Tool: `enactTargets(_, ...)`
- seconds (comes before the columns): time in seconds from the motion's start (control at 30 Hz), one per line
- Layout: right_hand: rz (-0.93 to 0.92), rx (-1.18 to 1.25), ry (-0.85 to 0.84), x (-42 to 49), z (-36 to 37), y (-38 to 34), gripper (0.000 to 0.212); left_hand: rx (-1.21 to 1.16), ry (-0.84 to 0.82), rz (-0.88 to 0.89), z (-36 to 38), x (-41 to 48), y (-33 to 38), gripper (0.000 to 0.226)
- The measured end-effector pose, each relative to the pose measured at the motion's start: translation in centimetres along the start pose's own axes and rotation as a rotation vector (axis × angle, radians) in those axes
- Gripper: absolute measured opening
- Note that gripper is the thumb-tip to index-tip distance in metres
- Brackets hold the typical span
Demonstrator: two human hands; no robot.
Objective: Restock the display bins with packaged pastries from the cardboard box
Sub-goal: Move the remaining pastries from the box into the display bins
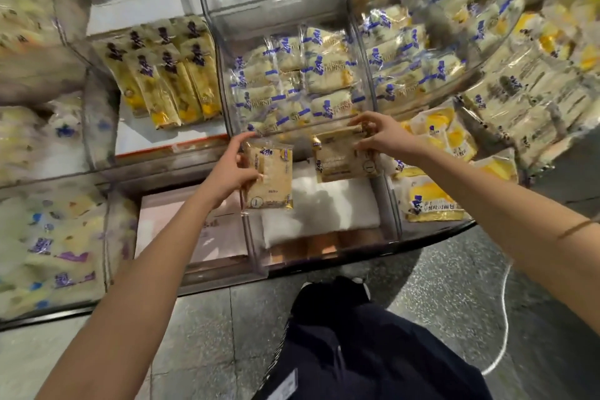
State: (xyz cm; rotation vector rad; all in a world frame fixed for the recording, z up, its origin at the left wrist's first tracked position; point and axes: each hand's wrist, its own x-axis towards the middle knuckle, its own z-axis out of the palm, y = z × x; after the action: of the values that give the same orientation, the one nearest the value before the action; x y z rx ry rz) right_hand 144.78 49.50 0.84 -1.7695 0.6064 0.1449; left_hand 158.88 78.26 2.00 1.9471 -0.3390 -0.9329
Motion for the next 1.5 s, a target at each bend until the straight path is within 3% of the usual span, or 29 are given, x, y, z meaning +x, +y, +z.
enactTargets(0.13, 0.011, 0.005, -0.025, 0.7, -0.2, 0.8, 0.042, 0.105, 0.153, 0.023, 1.6, 0.4, -1.4, 0.046)
enactTargets(0.3, -0.042, -0.069, -0.032, 1.9, 0.9, 1.4, 0.040, 0.052, 0.386, 0.060, 2.6, -0.3, -2.9, 0.030)
enactTargets(0.43, -0.090, -0.138, 0.027, 3.0, 1.8, 2.0, 0.046, -0.135, 0.562, 0.125, 4.8, -0.9, -3.6, 0.026)
enactTargets(0.57, -0.140, -0.243, 0.048, 3.2, 2.4, 2.6, 0.045, -0.399, 0.636, 0.136, 6.2, -0.9, -4.3, 0.030)
enactTargets(0.67, -0.207, -0.543, 0.052, 3.6, 2.5, 3.0, 0.035, -0.398, 0.587, 0.092, 6.9, -0.3, -5.0, 0.037)
enactTargets(0.8, -0.270, -0.866, 0.059, 3.9, 2.5, 3.6, 0.033, -0.179, 0.405, 0.049, 7.0, 0.2, -5.9, 0.048)
enactTargets(1.03, -0.372, -1.176, -0.064, 3.2, 3.7, 5.8, 0.059, 0.115, 0.210, -0.081, 4.6, 1.8, -5.2, 0.029)
enactTargets(1.2, -0.349, -1.471, -0.183, 2.6, 4.4, 7.7, 0.081, 0.171, -0.132, -0.238, 5.0, 2.4, -4.2, 0.044)
enactTargets(1.33, -0.331, -1.537, -0.192, 2.7, 4.6, 7.9, 0.087, 0.101, 0.047, -0.189, 5.9, 2.7, -4.7, 0.035)
enactTargets(1.5, -0.290, -1.604, -0.185, 2.6, 5.2, 7.9, 0.078, -0.054, 0.366, -0.095, 6.8, 1.4, -6.1, 0.025)
